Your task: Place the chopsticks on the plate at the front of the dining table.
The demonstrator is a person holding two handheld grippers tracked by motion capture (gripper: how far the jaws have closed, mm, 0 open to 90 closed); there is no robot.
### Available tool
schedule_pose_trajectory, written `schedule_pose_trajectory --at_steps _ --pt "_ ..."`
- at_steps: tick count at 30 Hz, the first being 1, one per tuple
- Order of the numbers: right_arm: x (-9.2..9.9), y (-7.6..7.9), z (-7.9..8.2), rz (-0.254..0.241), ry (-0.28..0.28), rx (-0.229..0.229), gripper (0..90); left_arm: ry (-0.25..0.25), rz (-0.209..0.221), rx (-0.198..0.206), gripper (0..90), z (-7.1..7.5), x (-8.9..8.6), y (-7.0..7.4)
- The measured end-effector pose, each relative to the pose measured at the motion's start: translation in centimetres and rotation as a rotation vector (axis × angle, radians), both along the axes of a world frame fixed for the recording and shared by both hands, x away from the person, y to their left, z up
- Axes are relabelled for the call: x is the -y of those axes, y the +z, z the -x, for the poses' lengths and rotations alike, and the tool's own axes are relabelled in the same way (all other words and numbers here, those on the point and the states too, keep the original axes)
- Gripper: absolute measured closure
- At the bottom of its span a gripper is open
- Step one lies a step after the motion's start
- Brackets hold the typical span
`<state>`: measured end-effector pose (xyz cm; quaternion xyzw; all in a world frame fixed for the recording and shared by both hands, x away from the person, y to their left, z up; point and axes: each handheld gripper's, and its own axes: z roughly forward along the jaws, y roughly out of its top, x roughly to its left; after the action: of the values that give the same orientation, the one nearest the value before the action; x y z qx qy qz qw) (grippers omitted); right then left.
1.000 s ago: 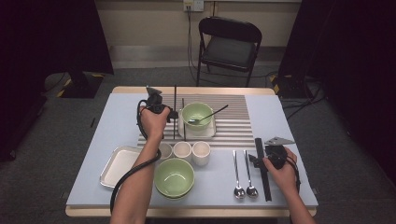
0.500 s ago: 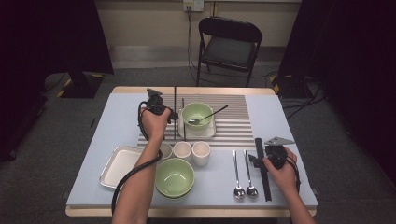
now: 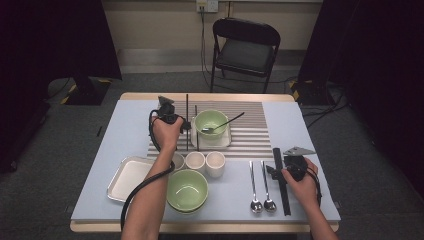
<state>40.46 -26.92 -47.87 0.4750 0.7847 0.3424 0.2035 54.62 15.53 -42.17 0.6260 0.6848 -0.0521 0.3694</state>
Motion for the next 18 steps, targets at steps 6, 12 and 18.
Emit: schedule_pose_trajectory --at_steps 6,12,18 --pt "0.0 0.0 0.0 0.0 0.0 0.0 15.4 0.008 -0.005 -0.002 86.1 -0.02 0.14 -0.08" --pt "0.01 0.0 0.0 0.0 0.0 -0.001 15.4 0.009 -0.015 -0.007 86.1 -0.08 0.22 -0.27" --pt "0.01 0.0 0.0 0.0 0.0 0.0 15.4 0.005 -0.018 -0.013 86.1 -0.1 0.34 -0.47"
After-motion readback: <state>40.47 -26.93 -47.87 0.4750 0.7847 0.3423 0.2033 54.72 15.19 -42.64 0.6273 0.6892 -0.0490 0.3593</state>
